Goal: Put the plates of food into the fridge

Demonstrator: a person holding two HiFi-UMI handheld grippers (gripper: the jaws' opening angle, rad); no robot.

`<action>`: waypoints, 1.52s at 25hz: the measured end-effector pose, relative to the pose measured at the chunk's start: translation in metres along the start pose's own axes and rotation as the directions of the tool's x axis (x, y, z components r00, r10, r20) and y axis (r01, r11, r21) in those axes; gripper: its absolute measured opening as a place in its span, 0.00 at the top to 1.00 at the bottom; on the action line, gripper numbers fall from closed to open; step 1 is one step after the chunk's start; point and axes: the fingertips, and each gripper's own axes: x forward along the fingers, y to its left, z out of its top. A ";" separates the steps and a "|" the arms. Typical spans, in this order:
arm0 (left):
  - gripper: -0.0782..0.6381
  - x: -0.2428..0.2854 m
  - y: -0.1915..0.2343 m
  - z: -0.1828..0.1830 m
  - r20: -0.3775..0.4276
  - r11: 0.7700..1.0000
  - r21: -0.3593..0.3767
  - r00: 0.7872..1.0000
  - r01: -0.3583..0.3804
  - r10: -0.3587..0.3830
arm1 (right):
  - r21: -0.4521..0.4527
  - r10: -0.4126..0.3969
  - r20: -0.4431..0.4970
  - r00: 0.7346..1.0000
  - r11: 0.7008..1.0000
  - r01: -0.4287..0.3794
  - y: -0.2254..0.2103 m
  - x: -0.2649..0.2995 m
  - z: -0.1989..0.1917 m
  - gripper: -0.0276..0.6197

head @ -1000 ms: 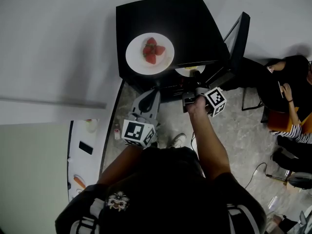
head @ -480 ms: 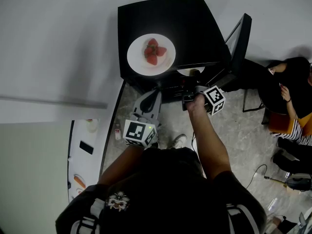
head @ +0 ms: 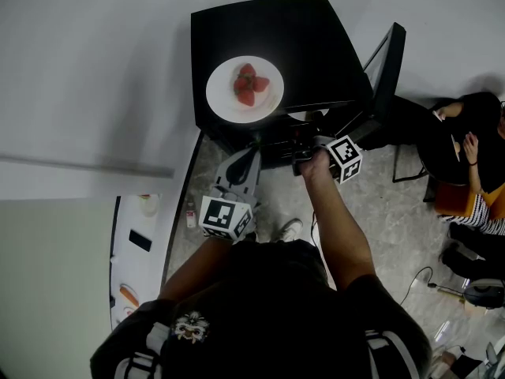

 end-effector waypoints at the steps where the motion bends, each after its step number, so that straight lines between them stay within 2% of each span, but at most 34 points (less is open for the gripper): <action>1: 0.86 -0.001 0.000 0.000 0.000 1.000 0.000 1.000 0.000 0.000 | -0.006 0.000 0.000 1.000 1.000 0.000 0.000 -0.001 0.001 0.90; 3: 0.86 -0.001 0.000 0.000 0.001 1.000 -0.002 1.000 0.000 0.000 | -0.037 0.001 0.008 1.000 0.999 -0.001 0.002 -0.004 0.003 0.87; 8: 0.86 -0.002 0.000 0.002 0.005 1.000 -0.001 1.000 0.007 -0.007 | -0.190 0.027 0.012 1.000 0.982 -0.024 0.016 -0.022 0.006 0.80; 13: 0.86 -0.002 -0.003 0.007 0.013 1.000 0.001 1.000 0.011 -0.011 | -0.212 0.060 0.003 0.998 0.976 -0.058 0.033 -0.050 0.004 0.78; 15: 0.86 -0.002 -0.004 0.008 0.016 1.000 0.006 1.000 0.011 -0.011 | -0.287 0.090 -0.013 0.996 0.954 -0.090 0.047 -0.060 0.002 0.78; 16: 0.86 -0.003 -0.005 0.008 0.015 1.000 0.011 1.000 0.012 -0.012 | -0.345 0.115 -0.025 0.993 0.931 -0.116 0.056 -0.066 0.000 0.78; 18: 0.86 -0.006 -0.006 0.008 0.011 1.000 0.015 1.000 0.011 -0.011 | -0.468 0.177 -0.063 0.982 0.864 -0.186 0.077 -0.076 -0.006 0.78; 20: 0.86 -0.009 -0.008 0.007 0.011 1.000 0.011 1.000 0.011 -0.011 | -0.588 0.233 -0.119 0.965 0.767 -0.257 0.098 -0.085 -0.014 0.78; 21: 0.86 -0.011 -0.009 0.007 0.012 1.000 0.012 1.000 0.011 -0.011 | -0.646 0.255 -0.146 0.956 0.707 -0.287 0.109 -0.090 -0.019 0.78; 23: 0.86 -0.013 -0.011 0.010 0.018 1.000 0.020 1.000 0.013 -0.013 | -0.755 0.290 -0.193 0.937 0.567 -0.331 0.130 -0.099 -0.028 0.78; 26: 0.86 -0.017 -0.016 0.018 0.039 0.999 0.035 0.999 0.019 -0.020 | -0.859 0.321 -0.244 0.915 0.366 -0.357 0.156 -0.115 -0.042 0.83; 28: 0.86 -0.021 -0.019 0.026 0.053 0.999 0.046 0.998 0.022 -0.024 | -0.898 0.328 -0.267 0.906 0.255 -0.358 0.169 -0.126 -0.051 0.86; 30: 0.86 -0.025 -0.020 0.035 0.067 0.998 0.058 0.998 0.018 -0.022 | -0.921 0.347 -0.280 0.895 0.165 -0.352 0.185 -0.137 -0.059 0.90; 32: 0.86 -0.028 -0.019 0.043 0.078 0.998 0.064 0.997 0.009 -0.014 | -0.934 0.366 -0.287 0.886 0.101 -0.344 0.199 -0.146 -0.066 0.91; 34: 0.86 -0.032 -0.018 0.048 0.089 0.997 0.071 0.996 0.001 -0.007 | -0.940 0.354 -0.297 0.887 0.054 -0.336 0.204 -0.153 -0.072 0.92; 36: 0.86 -0.036 -0.018 0.054 0.102 0.997 0.077 0.995 -0.010 0.003 | -0.944 0.355 -0.299 0.886 0.028 -0.330 0.210 -0.162 -0.076 0.92; 38: 0.86 -0.038 -0.020 0.060 0.117 0.996 0.082 0.993 -0.023 0.013 | -0.946 0.378 -0.293 0.878 0.017 -0.323 0.220 -0.169 -0.077 0.92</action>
